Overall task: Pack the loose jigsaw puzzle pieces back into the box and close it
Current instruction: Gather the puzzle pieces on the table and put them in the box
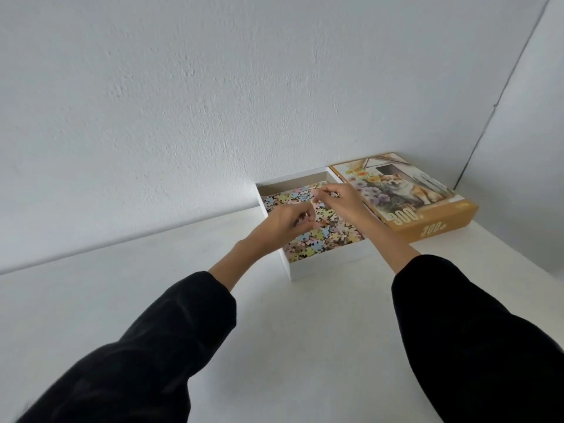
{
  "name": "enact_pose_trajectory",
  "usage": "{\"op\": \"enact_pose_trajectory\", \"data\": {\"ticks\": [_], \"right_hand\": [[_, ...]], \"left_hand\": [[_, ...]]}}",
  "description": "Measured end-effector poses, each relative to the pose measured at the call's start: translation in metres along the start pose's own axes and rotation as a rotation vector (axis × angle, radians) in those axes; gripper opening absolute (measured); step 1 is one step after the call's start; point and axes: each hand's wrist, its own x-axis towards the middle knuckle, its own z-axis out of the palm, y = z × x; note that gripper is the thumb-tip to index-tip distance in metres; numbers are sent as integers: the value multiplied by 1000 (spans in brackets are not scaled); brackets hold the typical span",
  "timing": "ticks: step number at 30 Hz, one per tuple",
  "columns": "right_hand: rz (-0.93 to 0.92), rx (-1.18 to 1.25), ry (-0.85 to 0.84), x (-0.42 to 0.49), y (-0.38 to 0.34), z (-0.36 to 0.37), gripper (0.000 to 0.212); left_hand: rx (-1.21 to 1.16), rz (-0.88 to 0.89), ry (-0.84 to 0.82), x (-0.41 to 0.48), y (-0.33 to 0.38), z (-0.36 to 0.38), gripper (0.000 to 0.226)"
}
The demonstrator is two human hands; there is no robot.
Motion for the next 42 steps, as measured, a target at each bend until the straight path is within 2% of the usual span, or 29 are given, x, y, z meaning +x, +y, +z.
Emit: {"op": "enact_pose_trajectory", "data": {"ticks": [6, 11, 14, 19, 21, 26, 29, 34, 42], "right_hand": [[66, -40, -43, 6, 25, -7, 30], [83, 91, -42, 5, 26, -2, 27], [90, 77, -20, 5, 25, 3, 28], [117, 64, 38, 6, 13, 8, 23], [102, 83, 64, 6, 5, 8, 19], [37, 51, 71, -3, -22, 13, 18], [10, 47, 44, -13, -39, 24, 20], [-48, 43, 1, -35, -69, 57, 19], [-33, 50, -49, -91, -135, 157, 16]], "left_hand": [[90, 54, -183, 22, -19, 22, 13], [126, 104, -154, 15, -28, 27, 28], [135, 114, -122, 13, -31, 25, 42], [146, 51, -131, 10, -24, 13, 48], [134, 42, -136, 5, -18, 7, 45], [102, 72, -87, -11, -7, -15, 17], [65, 73, -42, -31, -7, -30, 21], [19, 47, 41, -92, -17, -50, 12], [-44, -80, 88, -233, -49, -95, 11]]}}
